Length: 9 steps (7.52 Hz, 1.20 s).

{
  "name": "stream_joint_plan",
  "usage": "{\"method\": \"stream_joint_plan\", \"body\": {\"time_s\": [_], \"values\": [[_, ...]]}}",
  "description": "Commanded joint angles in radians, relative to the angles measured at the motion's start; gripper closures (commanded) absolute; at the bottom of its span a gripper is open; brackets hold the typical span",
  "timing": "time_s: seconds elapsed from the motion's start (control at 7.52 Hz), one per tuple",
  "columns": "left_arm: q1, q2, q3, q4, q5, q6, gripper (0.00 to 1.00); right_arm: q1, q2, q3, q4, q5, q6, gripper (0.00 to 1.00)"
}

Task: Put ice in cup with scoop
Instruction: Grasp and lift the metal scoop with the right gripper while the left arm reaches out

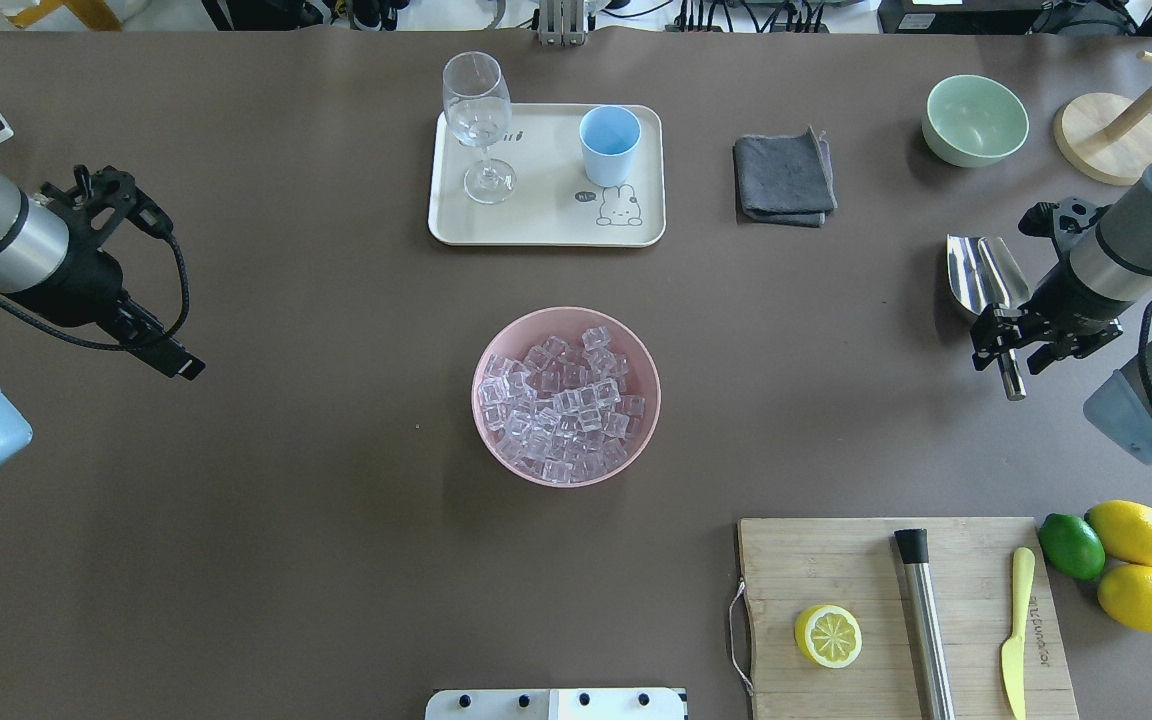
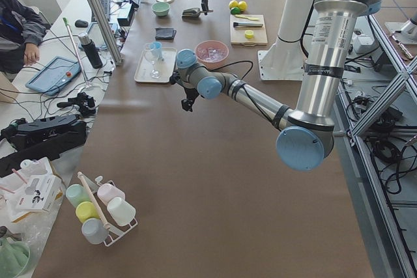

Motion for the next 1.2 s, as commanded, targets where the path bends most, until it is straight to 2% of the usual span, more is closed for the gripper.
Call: {"method": "stream_joint_plan", "body": {"time_s": [0.0,0.13,0.4,0.53,0.8,1.06], "values": [[0.119,-0.020,0.001,-0.142,0.062,0.003,0.02,-0.002,0.001,-0.002,0.000,0.000,-0.001,0.77],[0.165,-0.046,0.009,-0.191,0.116,0.011,0.02,-0.002,0.001,-0.002,0.000,0.002,-0.003,1.00],[0.217,-0.069,0.023,-0.359,0.166,0.011,0.02,-0.002,-0.003,0.011,-0.005,0.008,-0.012,1.00],[0.225,-0.087,0.049,-0.450,0.164,0.011,0.02,-0.002,-0.008,0.066,-0.055,0.017,-0.012,1.00],[0.243,-0.127,0.137,-0.631,0.166,0.011,0.02,0.004,-0.009,0.251,-0.271,0.014,-0.032,1.00],[0.271,-0.161,0.234,-0.815,0.205,0.014,0.02,0.025,-0.011,0.404,-0.414,0.003,-0.100,1.00]]}}
